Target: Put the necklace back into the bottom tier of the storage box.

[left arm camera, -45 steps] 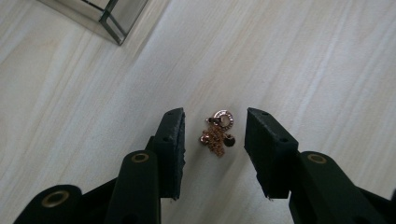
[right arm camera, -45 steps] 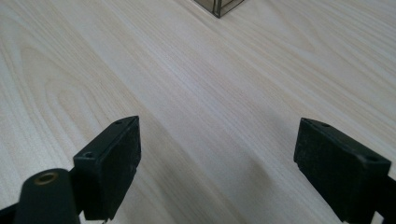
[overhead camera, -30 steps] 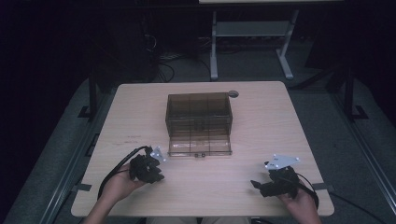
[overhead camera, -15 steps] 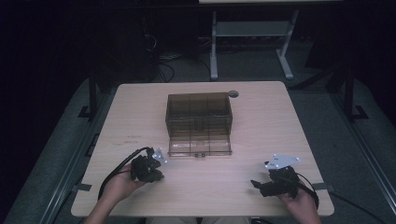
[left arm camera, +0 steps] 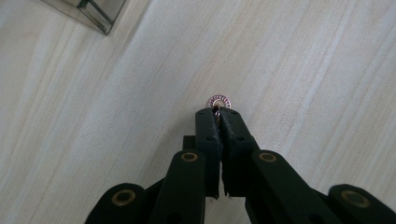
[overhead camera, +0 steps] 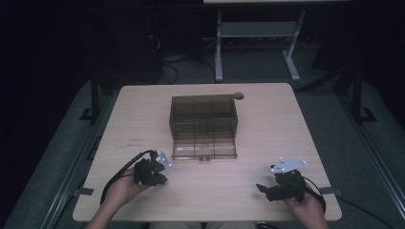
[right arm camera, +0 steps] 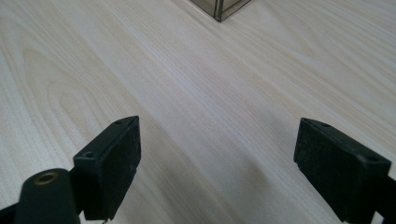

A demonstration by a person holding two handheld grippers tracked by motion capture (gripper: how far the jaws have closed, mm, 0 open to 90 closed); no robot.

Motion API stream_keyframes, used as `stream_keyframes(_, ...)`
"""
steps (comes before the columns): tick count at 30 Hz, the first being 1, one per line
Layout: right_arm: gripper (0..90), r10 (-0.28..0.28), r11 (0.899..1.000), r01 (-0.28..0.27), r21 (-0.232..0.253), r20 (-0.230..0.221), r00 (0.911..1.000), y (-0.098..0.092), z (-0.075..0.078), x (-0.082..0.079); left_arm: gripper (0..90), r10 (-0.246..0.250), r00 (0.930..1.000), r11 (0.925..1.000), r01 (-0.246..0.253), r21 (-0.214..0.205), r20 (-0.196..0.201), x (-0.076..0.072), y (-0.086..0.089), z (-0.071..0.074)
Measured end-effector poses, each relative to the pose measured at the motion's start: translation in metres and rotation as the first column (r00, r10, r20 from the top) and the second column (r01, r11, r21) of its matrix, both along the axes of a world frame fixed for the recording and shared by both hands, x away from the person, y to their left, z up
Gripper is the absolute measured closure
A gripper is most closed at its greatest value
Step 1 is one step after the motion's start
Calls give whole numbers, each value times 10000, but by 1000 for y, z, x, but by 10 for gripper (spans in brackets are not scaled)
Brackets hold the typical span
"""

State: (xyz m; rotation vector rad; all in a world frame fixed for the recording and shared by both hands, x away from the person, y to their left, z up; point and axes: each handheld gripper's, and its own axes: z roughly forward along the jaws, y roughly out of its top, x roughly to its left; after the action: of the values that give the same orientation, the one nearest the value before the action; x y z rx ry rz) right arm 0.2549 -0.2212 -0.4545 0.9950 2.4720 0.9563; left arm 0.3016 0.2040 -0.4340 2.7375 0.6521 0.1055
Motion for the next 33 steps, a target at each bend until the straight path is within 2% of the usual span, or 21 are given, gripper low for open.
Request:
stream_keyframes(19, 143, -35, 10000, 35, 13, -47, 10000, 1, 0, 0, 867, -30, 9995, 9983, 47, -575, 309, -4, -1, 29)
stream_keyframes(33, 143, 38, 10000, -39, -44, -65, 10000, 2, -1, 0, 867, -187, 9978, 9977, 228, -640, 642, -2, -7, 52)
